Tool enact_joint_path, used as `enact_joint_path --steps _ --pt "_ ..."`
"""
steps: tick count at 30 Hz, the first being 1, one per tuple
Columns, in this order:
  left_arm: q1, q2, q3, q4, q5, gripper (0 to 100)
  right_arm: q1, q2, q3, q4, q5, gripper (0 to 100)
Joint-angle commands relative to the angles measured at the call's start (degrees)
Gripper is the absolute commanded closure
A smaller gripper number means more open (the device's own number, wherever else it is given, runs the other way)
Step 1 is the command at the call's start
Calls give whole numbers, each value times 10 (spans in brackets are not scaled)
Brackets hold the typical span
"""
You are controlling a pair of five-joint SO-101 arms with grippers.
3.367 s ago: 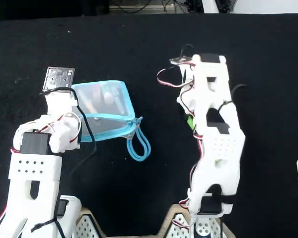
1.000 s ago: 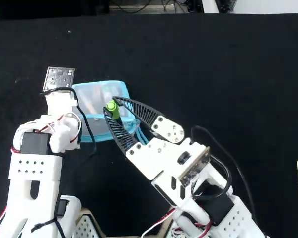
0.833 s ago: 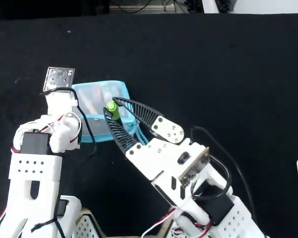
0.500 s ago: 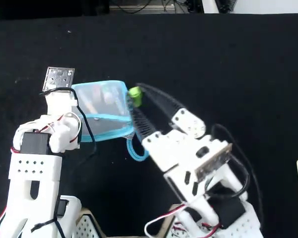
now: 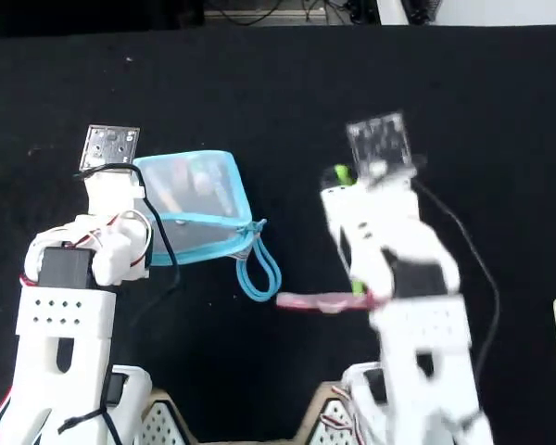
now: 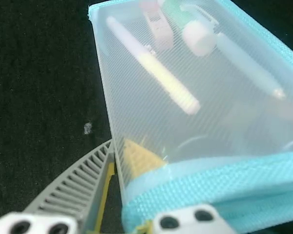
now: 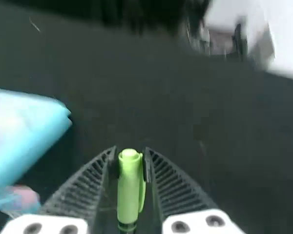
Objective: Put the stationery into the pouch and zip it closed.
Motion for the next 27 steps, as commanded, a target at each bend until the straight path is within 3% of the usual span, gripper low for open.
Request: enact_joint_path --steps 1,17,24,27 --pt "4 4 10 4 -2 970 64 163 -67 2 -5 984" --pt "4 4 10 4 -2 970 87 614 -367 109 -5 982" --pt "4 4 10 4 -2 970 84 714 -506 251 -1 810" --pt "4 4 10 4 -2 970 85 720 -538 292 -4 804"
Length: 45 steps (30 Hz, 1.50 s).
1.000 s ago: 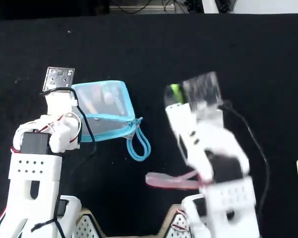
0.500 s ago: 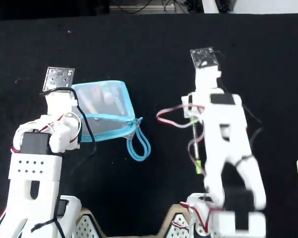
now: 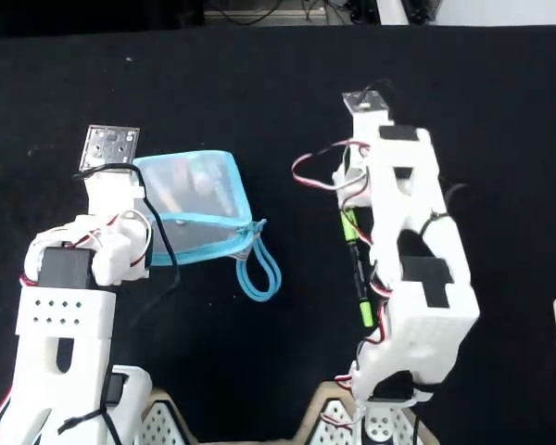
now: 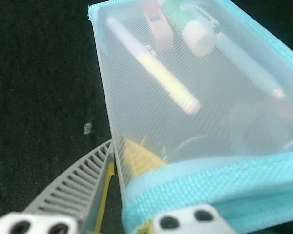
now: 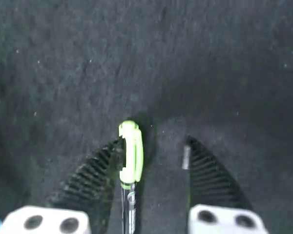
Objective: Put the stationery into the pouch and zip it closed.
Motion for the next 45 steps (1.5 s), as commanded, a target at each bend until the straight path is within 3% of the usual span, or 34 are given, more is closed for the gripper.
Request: enact_joint_path --steps 1,7,13,21,29,37,45 --pt "4 4 10 4 -2 970 4 -2 -72 63 -5 807" --pt "4 4 10 4 -2 970 -19 -2 -35 56 -1 809" --pt "4 4 10 4 -2 970 -24 -3 61 -77 7 819" --pt "4 4 7 4 -2 970 -26 -103 204 -174 25 818" --pt "4 4 9 4 -2 970 -24 -123 194 -92 19 815" --pt "4 4 10 4 -2 970 -24 -122 216 -165 24 818" --pt "4 4 10 4 -2 970 -25 -122 180 -40 19 816"
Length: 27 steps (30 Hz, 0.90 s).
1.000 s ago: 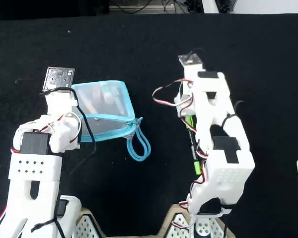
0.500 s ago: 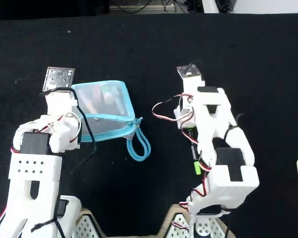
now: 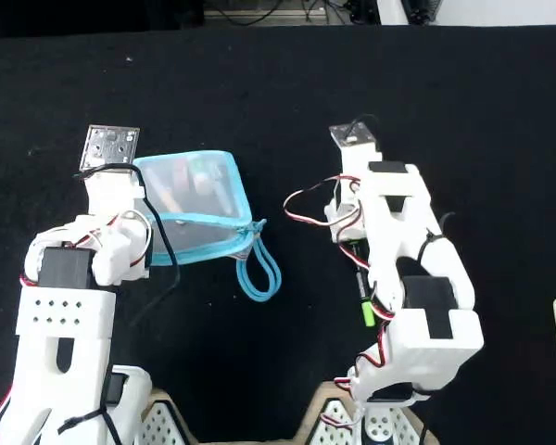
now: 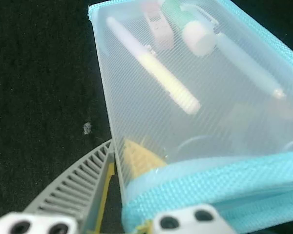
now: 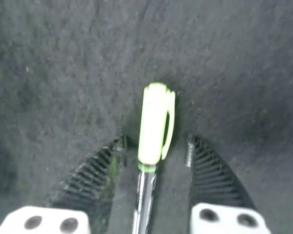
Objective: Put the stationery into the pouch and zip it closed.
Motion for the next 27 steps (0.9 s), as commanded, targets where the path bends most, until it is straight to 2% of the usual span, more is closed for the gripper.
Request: enact_joint_path --steps 1,10,15,23,27 --pt "4 4 10 4 -2 970 -9 -36 -53 92 -2 816" --pt "4 4 10 4 -2 970 -9 -30 -240 289 -1 818" --pt "4 4 10 4 -2 970 -10 50 -349 383 3 818" --pt "4 4 10 4 -2 970 -15 240 -546 415 3 819" --pt "4 4 10 4 -2 970 -32 295 -589 416 3 819"
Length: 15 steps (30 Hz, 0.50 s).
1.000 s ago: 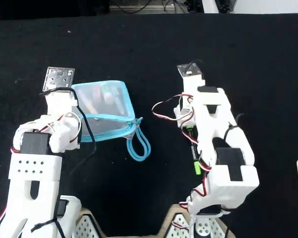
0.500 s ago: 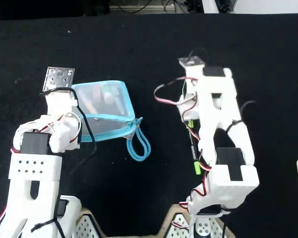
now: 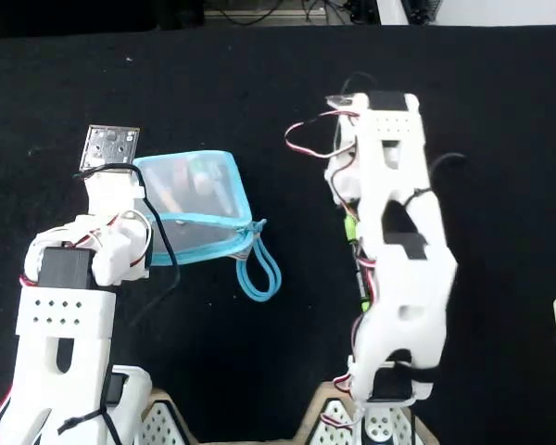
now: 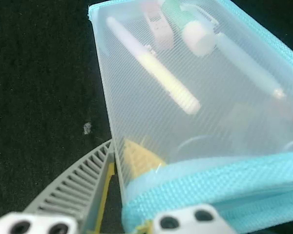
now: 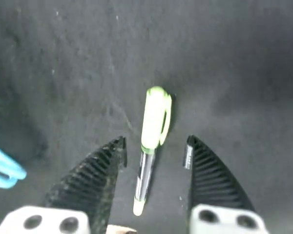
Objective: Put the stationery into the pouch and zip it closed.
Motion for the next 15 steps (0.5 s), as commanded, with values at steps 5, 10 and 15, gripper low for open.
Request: enact_joint_path --steps 5,10,15 --pt "4 4 10 4 -2 970 -29 76 -114 18 3 819" --pt "4 4 10 4 -2 970 -26 123 -154 18 3 819" --pt "3 4 10 5 -2 970 -18 149 -160 18 40 821"
